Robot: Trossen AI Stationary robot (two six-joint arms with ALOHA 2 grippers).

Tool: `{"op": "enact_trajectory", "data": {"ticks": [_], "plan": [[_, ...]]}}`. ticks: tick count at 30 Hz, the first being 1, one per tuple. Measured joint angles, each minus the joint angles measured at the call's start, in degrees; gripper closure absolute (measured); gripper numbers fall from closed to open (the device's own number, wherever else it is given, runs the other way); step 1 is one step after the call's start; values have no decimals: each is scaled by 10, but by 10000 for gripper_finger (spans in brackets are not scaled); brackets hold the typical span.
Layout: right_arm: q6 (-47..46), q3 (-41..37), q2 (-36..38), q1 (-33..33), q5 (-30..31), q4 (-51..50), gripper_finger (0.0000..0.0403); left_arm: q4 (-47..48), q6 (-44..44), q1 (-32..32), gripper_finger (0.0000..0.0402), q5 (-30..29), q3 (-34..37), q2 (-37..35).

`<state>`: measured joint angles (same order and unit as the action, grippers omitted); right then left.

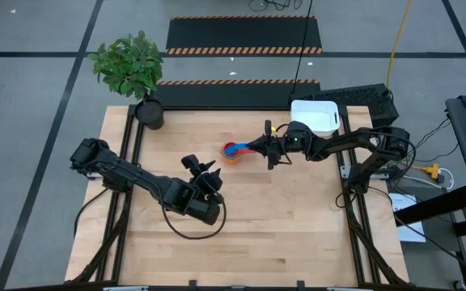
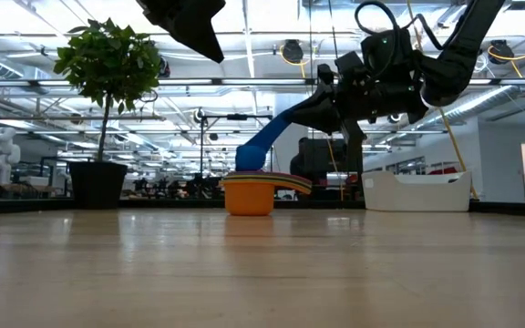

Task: Nest measuring cups in basket
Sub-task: Stack the blue measuring cup into the red measuring cup

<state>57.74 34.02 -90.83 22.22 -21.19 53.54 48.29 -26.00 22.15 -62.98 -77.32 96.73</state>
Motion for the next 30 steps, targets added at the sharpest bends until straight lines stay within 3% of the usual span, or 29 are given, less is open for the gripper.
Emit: {"op": "enact_trajectory", "data": {"ticks": [17,30], "plan": [[-22,0,-1,0,-2,26,390,-6,7,0,250,0,0,0],[-26,0,-56,6,-15,96,390,-19,22,0,250,1,0,0]]}}
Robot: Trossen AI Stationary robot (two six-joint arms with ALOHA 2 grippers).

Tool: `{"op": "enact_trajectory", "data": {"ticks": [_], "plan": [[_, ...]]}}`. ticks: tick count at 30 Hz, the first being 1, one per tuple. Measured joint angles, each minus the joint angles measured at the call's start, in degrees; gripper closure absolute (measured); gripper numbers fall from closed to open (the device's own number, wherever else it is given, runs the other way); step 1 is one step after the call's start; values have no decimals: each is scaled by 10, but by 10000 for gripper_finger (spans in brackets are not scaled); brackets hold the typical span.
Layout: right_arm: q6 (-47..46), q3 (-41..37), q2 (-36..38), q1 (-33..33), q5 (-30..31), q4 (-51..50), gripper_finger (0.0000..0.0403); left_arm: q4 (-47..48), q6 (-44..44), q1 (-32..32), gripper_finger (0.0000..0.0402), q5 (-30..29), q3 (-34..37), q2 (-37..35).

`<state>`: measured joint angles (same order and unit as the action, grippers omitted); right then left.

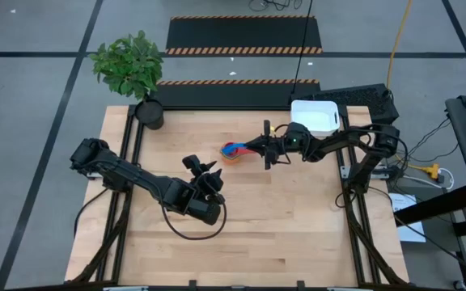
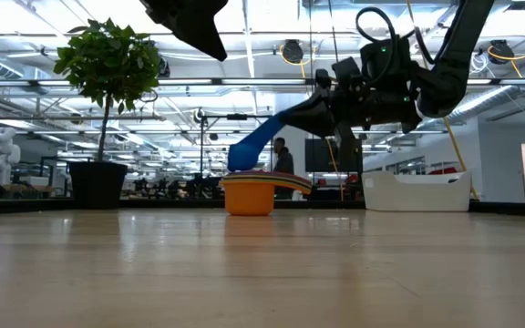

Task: Nest measuring cups in basket
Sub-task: Stack the blue measuring cup into the red measuring cup, then put the stacked measuring cups into the white bin

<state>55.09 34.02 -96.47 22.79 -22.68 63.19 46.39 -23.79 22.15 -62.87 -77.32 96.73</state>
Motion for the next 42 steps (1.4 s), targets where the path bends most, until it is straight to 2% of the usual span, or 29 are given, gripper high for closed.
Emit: {"op": "enact_trajectory", "data": {"ticks": [11,27,35,42], "plan": [[-2,0,0,0,0,-21,382,0,-3,0,250,0,0,0],[-67,0,0,24,1,-40,270,0,-4,1,250,0,0,0],[-71,0,7,24,2,-51,261,0,-5,2,250,4,0,0],[-132,0,68,11,38,-72,261,0,-5,1,250,10,0,0]]}}
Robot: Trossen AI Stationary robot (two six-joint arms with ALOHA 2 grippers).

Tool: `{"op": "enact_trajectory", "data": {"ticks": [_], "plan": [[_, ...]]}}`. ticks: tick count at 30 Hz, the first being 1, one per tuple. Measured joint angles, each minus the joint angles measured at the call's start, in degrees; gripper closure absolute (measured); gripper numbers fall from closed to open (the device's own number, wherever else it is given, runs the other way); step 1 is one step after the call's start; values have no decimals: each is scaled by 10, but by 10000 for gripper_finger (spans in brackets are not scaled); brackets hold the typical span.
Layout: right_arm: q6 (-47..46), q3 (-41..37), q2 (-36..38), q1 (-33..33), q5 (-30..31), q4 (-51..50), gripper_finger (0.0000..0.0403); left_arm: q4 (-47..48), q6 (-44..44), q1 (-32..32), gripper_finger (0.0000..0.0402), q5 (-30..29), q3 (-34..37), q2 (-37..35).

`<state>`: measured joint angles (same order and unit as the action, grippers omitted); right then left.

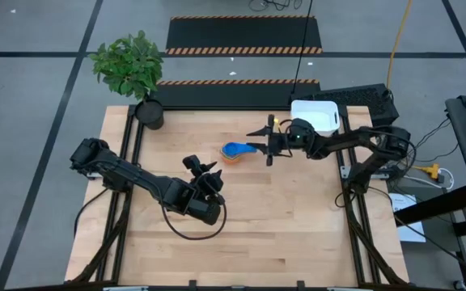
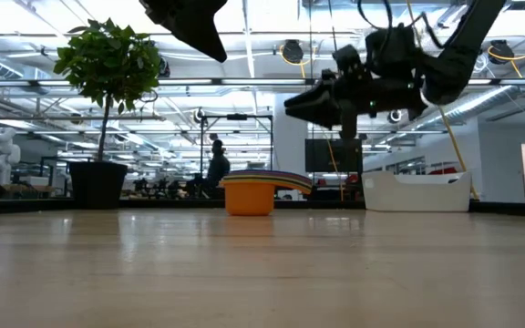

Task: Nest measuring cups in basket
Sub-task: Put the stacked measuring cups into the white bin

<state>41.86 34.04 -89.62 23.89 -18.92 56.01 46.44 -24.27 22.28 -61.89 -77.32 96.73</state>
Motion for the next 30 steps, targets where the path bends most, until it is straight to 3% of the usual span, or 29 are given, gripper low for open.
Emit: {"op": "enact_trajectory", "data": {"ticks": [11,22,25,30], "plan": [[-32,0,110,-25,102,-152,261,0,-6,-1,250,4,0,0],[-18,0,199,-34,103,-306,261,-28,32,-32,250,6,0,0],[0,0,222,-34,122,-364,261,-76,77,-48,250,40,0,0],[3,0,256,-34,144,-442,261,-175,164,-80,250,159,0,0]]}}
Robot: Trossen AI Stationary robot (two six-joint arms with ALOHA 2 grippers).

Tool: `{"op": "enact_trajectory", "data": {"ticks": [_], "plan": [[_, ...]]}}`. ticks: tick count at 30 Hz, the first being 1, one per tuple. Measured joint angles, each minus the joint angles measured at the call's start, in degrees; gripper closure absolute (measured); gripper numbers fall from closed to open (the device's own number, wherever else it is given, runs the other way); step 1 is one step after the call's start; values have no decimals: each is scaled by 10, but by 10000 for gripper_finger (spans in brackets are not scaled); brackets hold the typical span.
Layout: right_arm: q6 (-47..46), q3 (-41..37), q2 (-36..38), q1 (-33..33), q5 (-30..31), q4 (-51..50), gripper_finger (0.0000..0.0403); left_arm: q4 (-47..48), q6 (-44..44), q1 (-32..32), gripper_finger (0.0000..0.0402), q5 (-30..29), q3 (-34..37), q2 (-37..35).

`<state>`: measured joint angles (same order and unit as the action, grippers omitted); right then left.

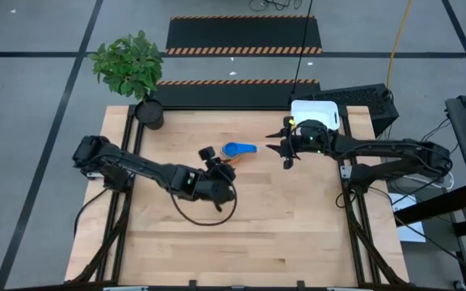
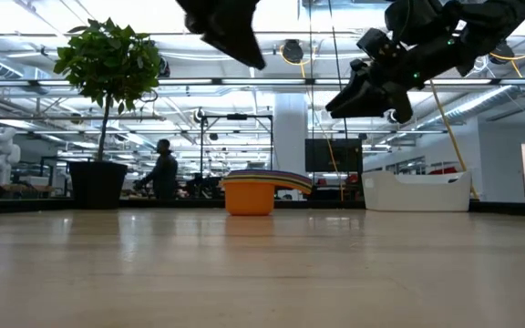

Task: Nest measuring cups in basket
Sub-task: Put the stacked measuring cups into the white bin

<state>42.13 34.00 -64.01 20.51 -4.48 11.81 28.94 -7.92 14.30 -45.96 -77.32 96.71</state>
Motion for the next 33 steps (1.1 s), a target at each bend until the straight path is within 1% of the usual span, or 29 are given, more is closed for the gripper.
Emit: {"op": "enact_trajectory", "data": {"ticks": [2,4,8,10,13,16,20,23,26,29,33], "plan": [[0,0,7,0,-1,-20,261,-27,18,-16,250,47,0,0],[2,-1,8,-3,-1,-39,261,-38,30,-32,250,75,0,0],[32,-31,8,-15,0,-23,261,-39,34,-60,250,84,0,0],[49,-55,7,-22,5,9,261,-47,36,-73,250,90,6,0],[71,-95,8,-31,28,85,261,-67,48,-92,250,126,18,0],[105,-132,7,-37,30,147,259,-77,52,-112,250,161,25,0],[124,-161,7,-38,34,185,237,-79,48,-139,250,175,36,0],[123,-168,5,-38,48,193,216,-77,48,-160,250,180,49,0],[105,-169,-3,-38,45,192,204,-74,48,-183,250,229,70,0],[97,-169,-15,-43,44,200,204,-74,48,-201,250,262,86,0],[96,-169,-25,-52,44,216,211,-81,66,-212,250,267,100,0]]}}
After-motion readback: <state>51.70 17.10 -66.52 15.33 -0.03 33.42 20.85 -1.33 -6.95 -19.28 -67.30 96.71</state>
